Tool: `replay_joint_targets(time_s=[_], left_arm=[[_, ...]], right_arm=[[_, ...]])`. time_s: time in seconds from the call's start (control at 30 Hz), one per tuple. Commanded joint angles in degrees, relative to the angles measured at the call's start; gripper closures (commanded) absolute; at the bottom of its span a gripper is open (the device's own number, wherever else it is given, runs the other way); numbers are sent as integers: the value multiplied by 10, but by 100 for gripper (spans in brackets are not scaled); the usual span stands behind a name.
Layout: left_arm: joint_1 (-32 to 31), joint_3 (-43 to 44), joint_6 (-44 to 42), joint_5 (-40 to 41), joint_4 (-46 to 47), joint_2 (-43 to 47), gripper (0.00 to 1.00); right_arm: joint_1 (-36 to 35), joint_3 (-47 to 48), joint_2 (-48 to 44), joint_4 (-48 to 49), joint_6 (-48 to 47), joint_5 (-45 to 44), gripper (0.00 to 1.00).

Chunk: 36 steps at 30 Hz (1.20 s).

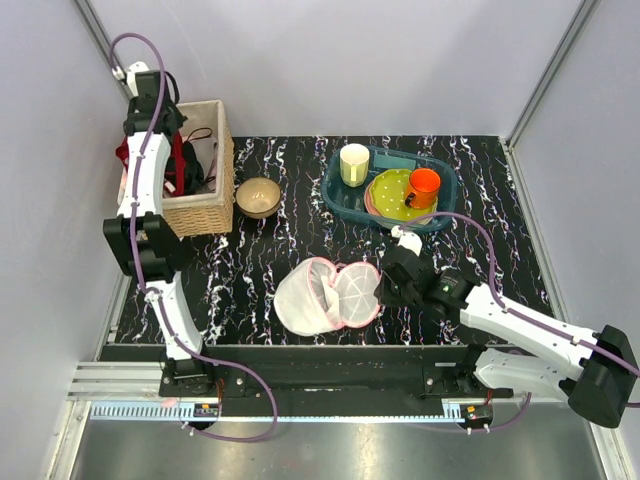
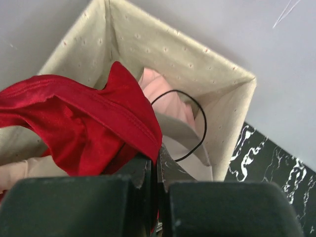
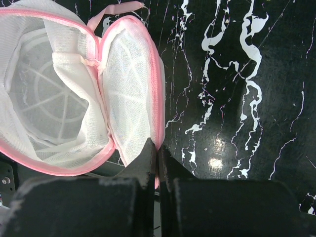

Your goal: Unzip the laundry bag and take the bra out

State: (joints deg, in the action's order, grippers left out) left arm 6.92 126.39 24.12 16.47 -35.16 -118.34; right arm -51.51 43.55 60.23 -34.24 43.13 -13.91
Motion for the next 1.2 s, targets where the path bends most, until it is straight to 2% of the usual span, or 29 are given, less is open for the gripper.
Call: replay_joint_targets(time_s=[0.0, 0.13, 0.17, 0.33, 0.43, 0.53, 0.8, 0.93, 1.17], left_arm=[[-11, -3, 2, -29, 10, 1, 100], [-66, 44, -65, 36, -5, 36, 100], [-100, 60, -79, 73, -5, 45, 100], [-169, 148, -151, 185, 3, 100, 100], [-203, 132, -181, 240, 48, 158, 100], [-232, 73, -216, 264, 100, 212, 100], [-251, 88, -259, 278, 96, 226, 100], [-251, 62, -252, 270, 113, 237, 100], [-250, 130, -271, 286, 120, 193, 100]], right_arm=[[-3, 5, -4, 22, 0, 1, 100], [-3, 5, -3, 22, -2, 4, 100], [-3, 4, -4, 22, -2, 4, 100], [-3, 6, -4, 22, -2, 9, 100], [-4, 5, -17, 22, 5, 13, 100], [-3, -2, -34, 15, 11, 10, 100], [-3, -2, -76, -28, 15, -20, 100], [-4, -2, -95, -43, 20, -28, 100], [-3, -8, -115, -50, 21, -33, 100]])
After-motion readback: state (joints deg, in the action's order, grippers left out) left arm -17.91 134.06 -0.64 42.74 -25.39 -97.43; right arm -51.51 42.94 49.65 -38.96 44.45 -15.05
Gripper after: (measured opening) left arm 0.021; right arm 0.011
